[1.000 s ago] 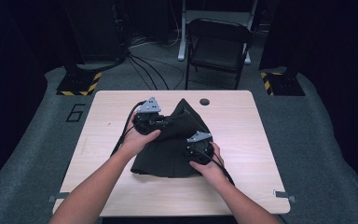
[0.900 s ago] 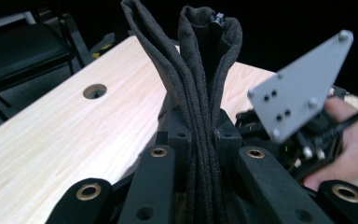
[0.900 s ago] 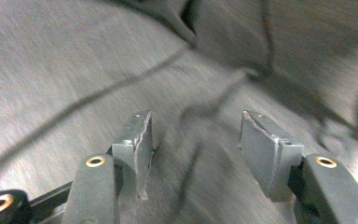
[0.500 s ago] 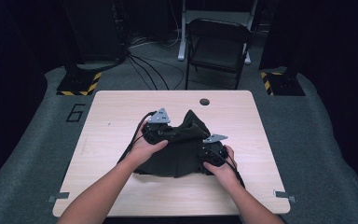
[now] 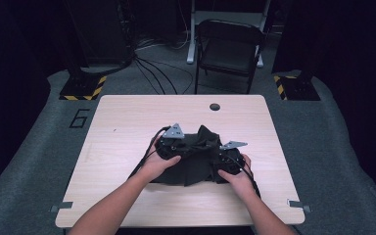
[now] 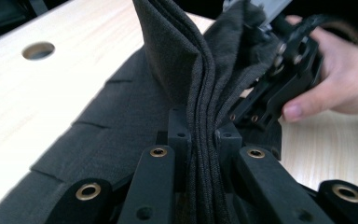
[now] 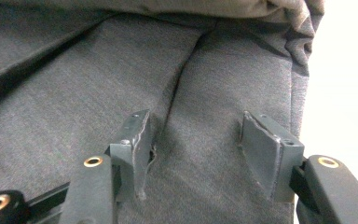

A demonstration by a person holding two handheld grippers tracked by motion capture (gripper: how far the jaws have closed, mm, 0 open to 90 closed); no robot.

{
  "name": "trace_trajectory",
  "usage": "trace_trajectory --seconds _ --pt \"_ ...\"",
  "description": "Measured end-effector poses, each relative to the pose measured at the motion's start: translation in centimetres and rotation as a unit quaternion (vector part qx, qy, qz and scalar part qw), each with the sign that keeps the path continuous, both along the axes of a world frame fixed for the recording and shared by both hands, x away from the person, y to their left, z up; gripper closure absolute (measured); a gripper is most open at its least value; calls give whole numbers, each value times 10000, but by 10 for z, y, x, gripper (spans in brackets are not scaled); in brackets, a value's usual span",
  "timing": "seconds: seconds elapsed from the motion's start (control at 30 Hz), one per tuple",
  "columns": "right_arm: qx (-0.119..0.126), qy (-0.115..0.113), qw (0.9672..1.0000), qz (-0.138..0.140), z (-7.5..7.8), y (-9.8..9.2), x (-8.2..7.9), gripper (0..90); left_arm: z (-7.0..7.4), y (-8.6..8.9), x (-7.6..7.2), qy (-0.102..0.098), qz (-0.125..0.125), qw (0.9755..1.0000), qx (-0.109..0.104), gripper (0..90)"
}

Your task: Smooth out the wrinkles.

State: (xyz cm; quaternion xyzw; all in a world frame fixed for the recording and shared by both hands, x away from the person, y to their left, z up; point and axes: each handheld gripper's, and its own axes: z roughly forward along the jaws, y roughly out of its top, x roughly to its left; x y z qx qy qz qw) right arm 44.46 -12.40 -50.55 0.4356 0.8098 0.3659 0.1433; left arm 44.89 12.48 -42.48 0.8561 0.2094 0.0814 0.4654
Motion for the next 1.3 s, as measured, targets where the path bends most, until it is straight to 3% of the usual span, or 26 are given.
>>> trace_trajectory --seconds 0.4,0.83,1.1,1.3 --pt "-84 63 9999 72 2 -4 -4 425 -38 -1 -2 319 -106 9991 262 811" --pt "-140 -88 9997 184 17 -18 -20 430 -60 -3 -16 449 -402 9968 528 791" --pt "223 -148 9995 172 25 -21 -24 429 -66 2 -24 447 -352 9971 510 768" --pt "156 -217 9993 275 26 -16 -24 426 -69 11 -30 411 -356 9969 565 763"
